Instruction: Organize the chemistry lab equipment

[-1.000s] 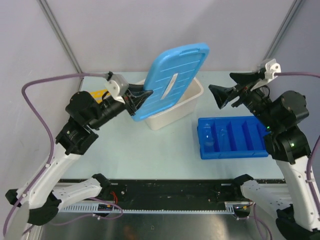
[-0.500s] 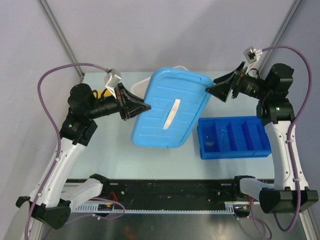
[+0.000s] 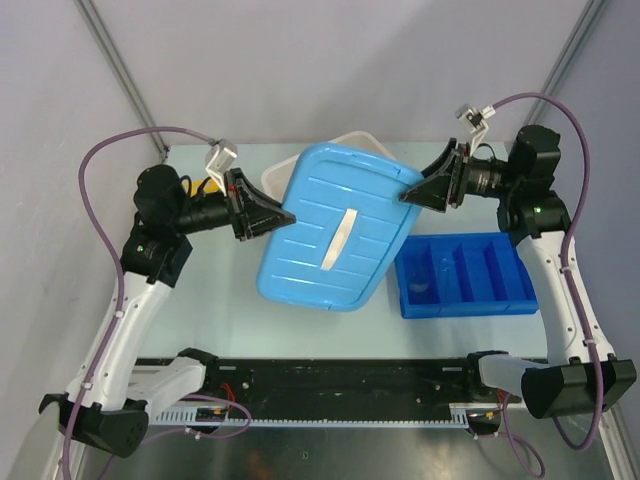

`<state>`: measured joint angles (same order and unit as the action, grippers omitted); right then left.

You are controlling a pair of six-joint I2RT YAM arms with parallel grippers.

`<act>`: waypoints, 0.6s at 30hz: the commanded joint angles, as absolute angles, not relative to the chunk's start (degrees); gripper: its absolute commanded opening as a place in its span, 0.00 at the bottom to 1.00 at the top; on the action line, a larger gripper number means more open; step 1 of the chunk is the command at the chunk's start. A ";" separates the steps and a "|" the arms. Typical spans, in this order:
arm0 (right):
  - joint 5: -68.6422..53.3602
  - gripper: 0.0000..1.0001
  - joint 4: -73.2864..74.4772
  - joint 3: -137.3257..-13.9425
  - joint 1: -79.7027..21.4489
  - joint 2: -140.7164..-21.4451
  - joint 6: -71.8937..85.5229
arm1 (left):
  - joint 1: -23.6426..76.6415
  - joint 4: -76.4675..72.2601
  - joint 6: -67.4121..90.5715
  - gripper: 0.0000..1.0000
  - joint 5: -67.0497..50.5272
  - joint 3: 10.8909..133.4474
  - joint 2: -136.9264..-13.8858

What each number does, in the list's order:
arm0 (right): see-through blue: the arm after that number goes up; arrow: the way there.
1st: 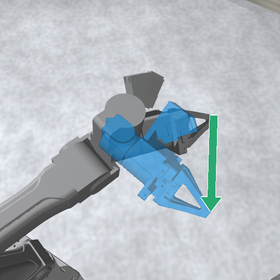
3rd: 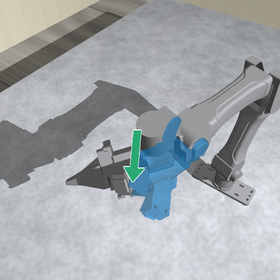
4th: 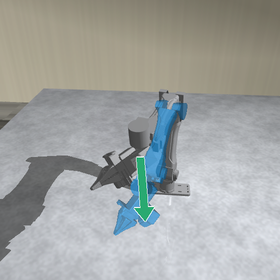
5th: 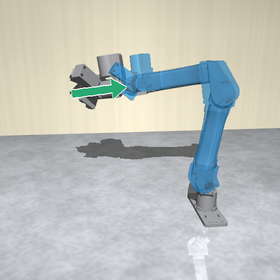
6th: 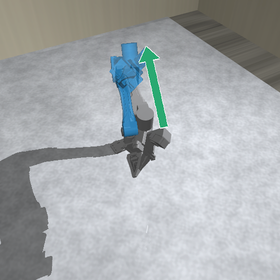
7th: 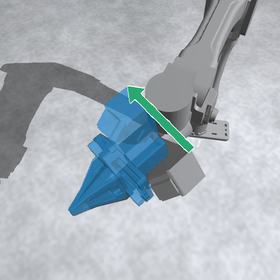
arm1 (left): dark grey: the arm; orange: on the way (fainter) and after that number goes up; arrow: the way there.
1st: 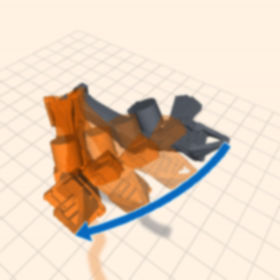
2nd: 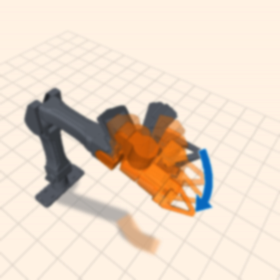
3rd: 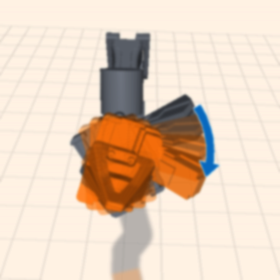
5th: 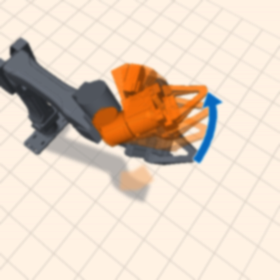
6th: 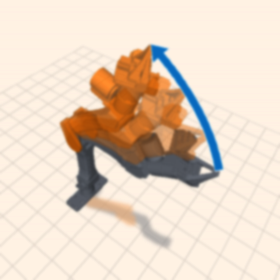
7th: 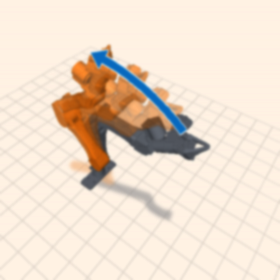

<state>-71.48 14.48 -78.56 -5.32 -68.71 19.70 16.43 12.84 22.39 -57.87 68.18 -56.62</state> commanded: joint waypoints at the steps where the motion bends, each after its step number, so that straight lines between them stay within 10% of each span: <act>1: -73.57 0.40 12.05 -78.42 -6.01 -67.68 21.80 | 14.54 10.39 24.76 0.00 -57.79 68.30 -57.57; 5: -71.24 0.04 9.22 -77.59 -5.98 -67.19 25.26 | 13.52 10.42 24.35 0.17 -53.69 66.97 -57.21; 12: -68.09 0.00 -0.66 -76.66 -5.84 -68.01 37.40 | 11.87 11.69 21.17 0.82 -42.07 65.01 -53.56; 18: -62.38 0.00 -10.70 -76.64 -5.68 -71.00 46.58 | 11.76 14.82 16.77 0.99 -31.71 66.07 -50.50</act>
<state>-67.09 0.16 -76.18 -5.85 -69.23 37.08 12.23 14.35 20.88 -40.93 64.93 -53.30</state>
